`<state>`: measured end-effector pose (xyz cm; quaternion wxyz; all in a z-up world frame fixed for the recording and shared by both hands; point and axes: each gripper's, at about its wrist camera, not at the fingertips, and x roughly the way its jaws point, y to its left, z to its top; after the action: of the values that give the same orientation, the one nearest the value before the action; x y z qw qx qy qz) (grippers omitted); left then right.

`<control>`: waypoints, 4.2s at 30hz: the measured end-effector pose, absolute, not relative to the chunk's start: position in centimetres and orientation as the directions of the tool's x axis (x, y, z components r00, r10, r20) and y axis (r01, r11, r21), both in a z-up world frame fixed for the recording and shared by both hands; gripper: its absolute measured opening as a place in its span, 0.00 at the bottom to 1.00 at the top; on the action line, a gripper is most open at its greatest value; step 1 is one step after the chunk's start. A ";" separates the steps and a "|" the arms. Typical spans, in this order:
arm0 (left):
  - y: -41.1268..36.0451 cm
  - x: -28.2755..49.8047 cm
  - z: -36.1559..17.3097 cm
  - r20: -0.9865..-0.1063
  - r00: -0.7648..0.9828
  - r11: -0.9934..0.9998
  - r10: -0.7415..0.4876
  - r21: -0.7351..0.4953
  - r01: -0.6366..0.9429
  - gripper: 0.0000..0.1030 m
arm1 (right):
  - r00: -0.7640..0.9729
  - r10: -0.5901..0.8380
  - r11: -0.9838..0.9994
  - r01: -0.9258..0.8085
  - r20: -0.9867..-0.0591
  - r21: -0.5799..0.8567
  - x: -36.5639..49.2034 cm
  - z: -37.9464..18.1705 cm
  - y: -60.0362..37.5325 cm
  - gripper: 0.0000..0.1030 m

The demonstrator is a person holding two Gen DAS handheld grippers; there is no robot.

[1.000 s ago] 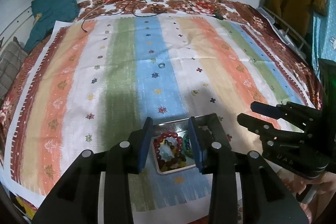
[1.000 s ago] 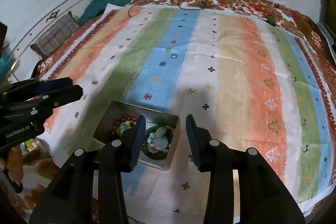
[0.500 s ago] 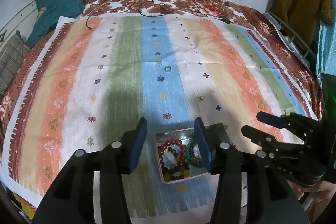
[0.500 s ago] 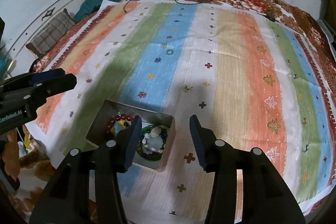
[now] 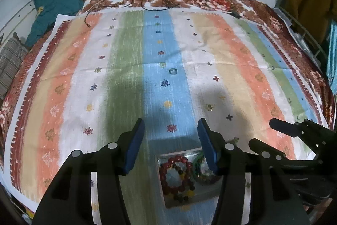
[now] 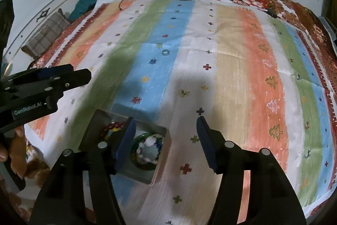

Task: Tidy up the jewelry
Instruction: 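Move both tools forward toward the clear glass ring and small gold ring, then grasp the clear glass ring with the left tool while the right grasps the gold ring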

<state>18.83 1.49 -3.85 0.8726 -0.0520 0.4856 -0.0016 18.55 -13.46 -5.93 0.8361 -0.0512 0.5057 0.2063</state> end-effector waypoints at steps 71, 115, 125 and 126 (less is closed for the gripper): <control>2.2 36.8 -14.9 -0.926 0.365 0.994 -0.093 -0.109 -0.025 0.54 | 0.245 0.227 0.919 -0.375 -0.943 0.123 28.6 -15.3 -10.7 0.60; -0.2 39.1 -17.5 -0.939 0.341 0.997 -0.050 -0.024 0.080 0.17 | 0.206 0.169 0.931 -0.355 -0.964 0.088 32.3 -18.1 -9.6 0.19; 0.0 37.4 -15.8 -0.932 0.361 0.997 -0.018 0.008 0.072 0.17 | 0.243 0.182 0.930 -0.357 -0.953 0.087 30.0 -15.9 -10.3 0.19; 0.2 37.2 -15.6 -0.932 0.363 0.997 -0.011 0.016 0.071 0.17 | 0.249 0.184 0.930 -0.358 -0.951 0.086 29.8 -15.7 -10.3 0.19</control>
<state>37.16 0.16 -15.57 0.8253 0.0266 0.5636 -0.0249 29.82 -10.35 -15.67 0.7869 -0.0740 0.5880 0.1720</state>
